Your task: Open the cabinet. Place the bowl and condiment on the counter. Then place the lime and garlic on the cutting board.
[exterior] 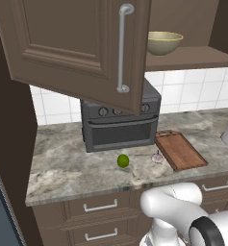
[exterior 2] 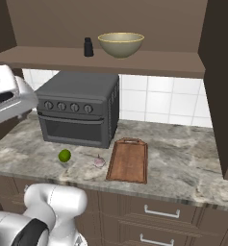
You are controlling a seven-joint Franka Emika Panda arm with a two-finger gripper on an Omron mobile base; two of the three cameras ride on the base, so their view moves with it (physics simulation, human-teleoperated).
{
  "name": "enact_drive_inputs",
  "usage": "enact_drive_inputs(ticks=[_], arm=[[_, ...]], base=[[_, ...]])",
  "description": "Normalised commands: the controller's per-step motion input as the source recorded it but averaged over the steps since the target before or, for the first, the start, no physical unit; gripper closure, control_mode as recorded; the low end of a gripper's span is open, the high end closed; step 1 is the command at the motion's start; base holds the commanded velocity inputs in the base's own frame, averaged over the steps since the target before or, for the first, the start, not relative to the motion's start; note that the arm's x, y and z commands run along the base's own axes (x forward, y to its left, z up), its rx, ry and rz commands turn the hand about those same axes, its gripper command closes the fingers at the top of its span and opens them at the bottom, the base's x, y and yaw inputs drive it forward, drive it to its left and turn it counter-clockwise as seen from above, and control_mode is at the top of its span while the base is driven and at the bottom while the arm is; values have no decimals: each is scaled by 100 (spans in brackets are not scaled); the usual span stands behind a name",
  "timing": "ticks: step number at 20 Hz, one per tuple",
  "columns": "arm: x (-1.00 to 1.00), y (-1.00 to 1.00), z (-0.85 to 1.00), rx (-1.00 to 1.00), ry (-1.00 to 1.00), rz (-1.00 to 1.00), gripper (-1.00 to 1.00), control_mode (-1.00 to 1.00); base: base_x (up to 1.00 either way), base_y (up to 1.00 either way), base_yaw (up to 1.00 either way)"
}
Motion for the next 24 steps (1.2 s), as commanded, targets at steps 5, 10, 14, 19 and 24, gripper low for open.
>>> enact_drive_inputs(ticks=[5,10,14,19,24], arm=[[40,-31,0,17,5,13,-100,-100],[58,-8,0,16,8,8,-100,-100],[72,1,0,12,13,3,-100,-100],[60,2,0,12,12,5,-100,-100],[44,25,0,10,2,0,-100,-100]], base=[[0,0,0],[0,0,0],[0,0,0],[0,0,0],[0,0,0]])
